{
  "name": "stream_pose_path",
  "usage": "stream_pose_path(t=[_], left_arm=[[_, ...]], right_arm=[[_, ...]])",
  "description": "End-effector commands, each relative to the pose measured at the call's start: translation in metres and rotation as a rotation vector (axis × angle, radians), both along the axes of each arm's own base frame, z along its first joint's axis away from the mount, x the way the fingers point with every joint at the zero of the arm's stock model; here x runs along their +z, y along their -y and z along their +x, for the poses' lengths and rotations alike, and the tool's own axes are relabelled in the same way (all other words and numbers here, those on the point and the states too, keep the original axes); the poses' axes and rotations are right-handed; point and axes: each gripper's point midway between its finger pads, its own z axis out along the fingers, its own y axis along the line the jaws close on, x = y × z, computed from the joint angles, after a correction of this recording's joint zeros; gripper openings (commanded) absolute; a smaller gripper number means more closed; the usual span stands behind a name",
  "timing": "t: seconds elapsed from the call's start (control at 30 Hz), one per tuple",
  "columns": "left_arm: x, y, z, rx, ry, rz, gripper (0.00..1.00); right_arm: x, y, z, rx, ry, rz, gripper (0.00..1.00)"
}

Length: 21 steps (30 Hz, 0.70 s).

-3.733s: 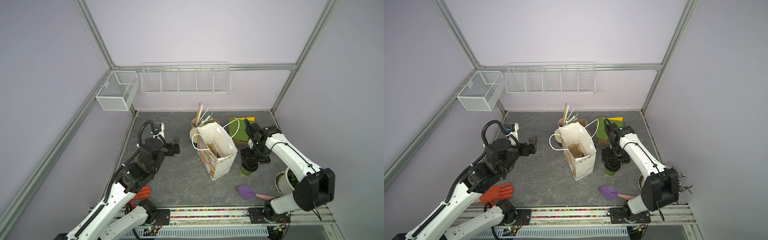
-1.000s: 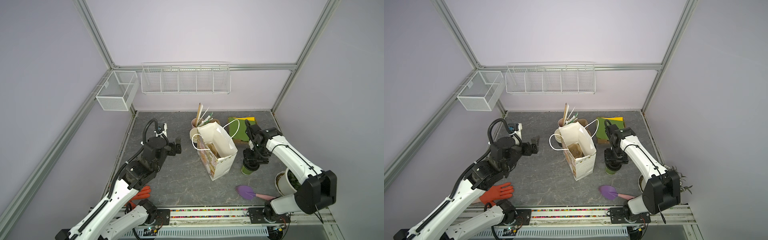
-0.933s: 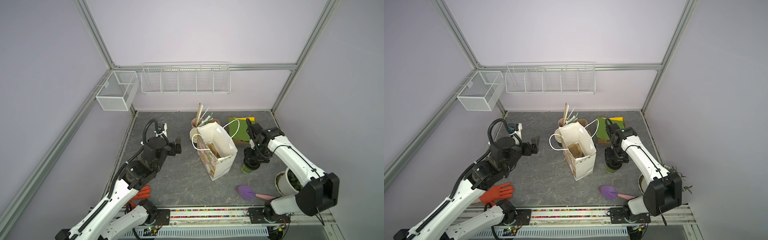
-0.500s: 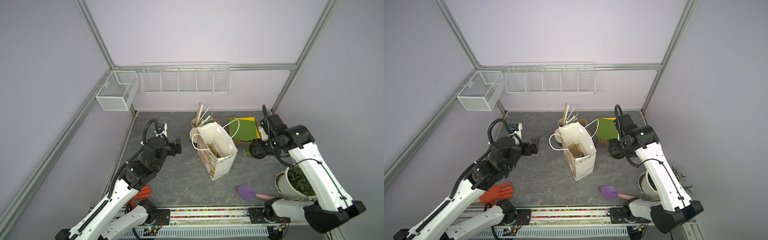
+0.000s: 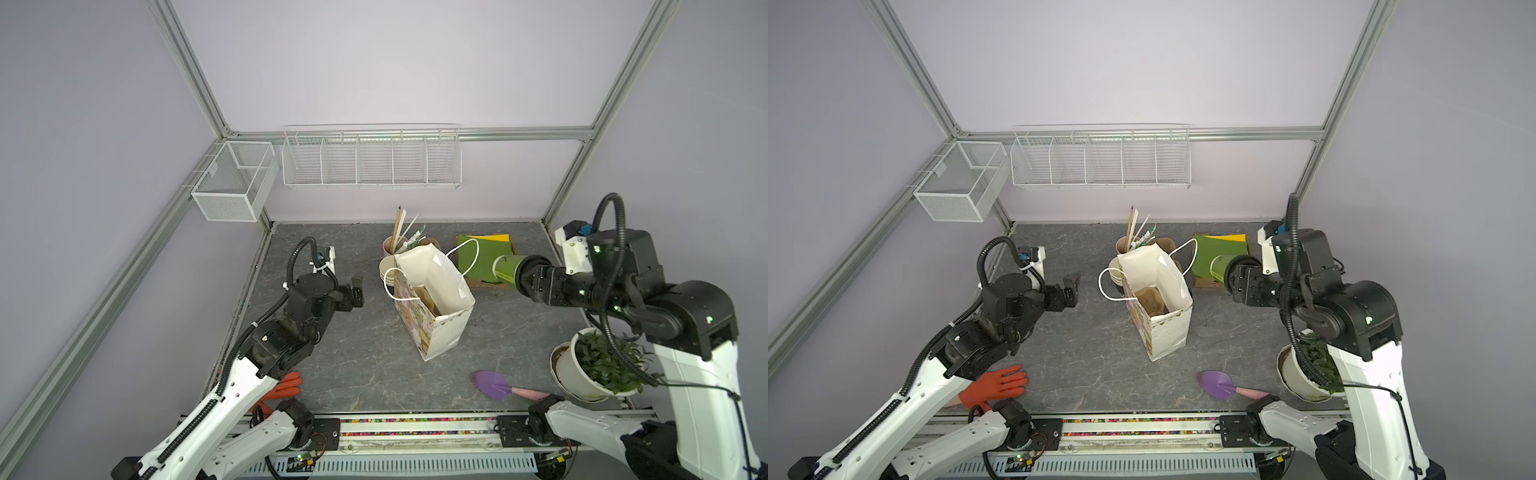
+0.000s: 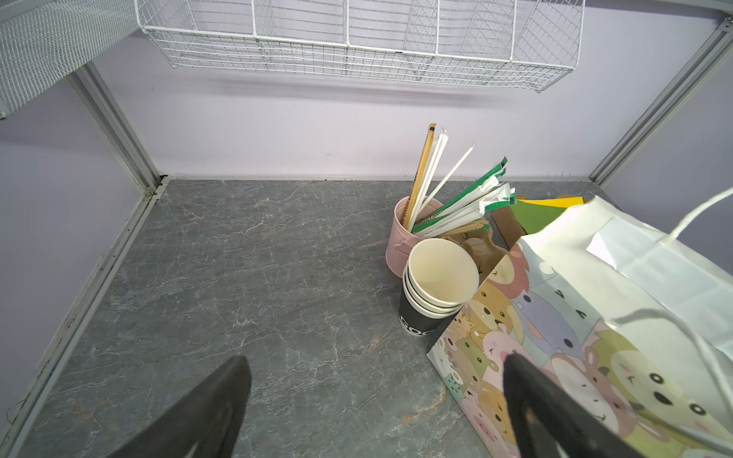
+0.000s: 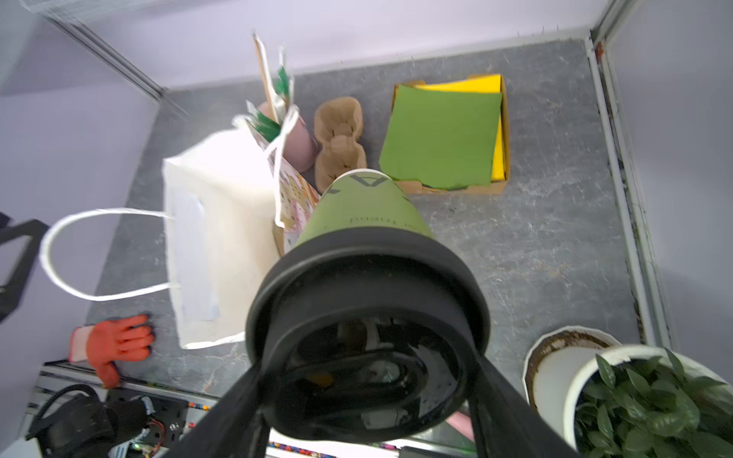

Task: Pack the takeout coffee
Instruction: 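Carry the green coffee cup with the right gripper toward the gift bag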

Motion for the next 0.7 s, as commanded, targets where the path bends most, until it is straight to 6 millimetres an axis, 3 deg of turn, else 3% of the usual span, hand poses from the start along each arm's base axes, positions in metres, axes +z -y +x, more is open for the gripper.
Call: stream_pose_path(t=[0.0, 0.23, 0.43, 0.67], left_arm=[[-0.006, -0.001, 0.000, -0.005, -0.012, 0.026, 0.99], [-0.006, -0.001, 0.000, -0.005, -0.013, 0.028, 0.99], [-0.006, -0.001, 0.000, -0.003, -0.013, 0.031, 0.99], [-0.005, -0.003, 0.000, 0.000, -0.008, 0.031, 0.99]], right_arm=[[0.030, -0.015, -0.003, 0.055, 0.109, 0.126, 0.73], [0.054, -0.049, -0.004, 0.189, 0.143, 0.249, 0.73], [0.043, -0.080, 0.006, 0.263, 0.094, 0.180, 0.72], [0.017, -0.115, 0.015, 0.306, -0.023, 0.001, 0.73]])
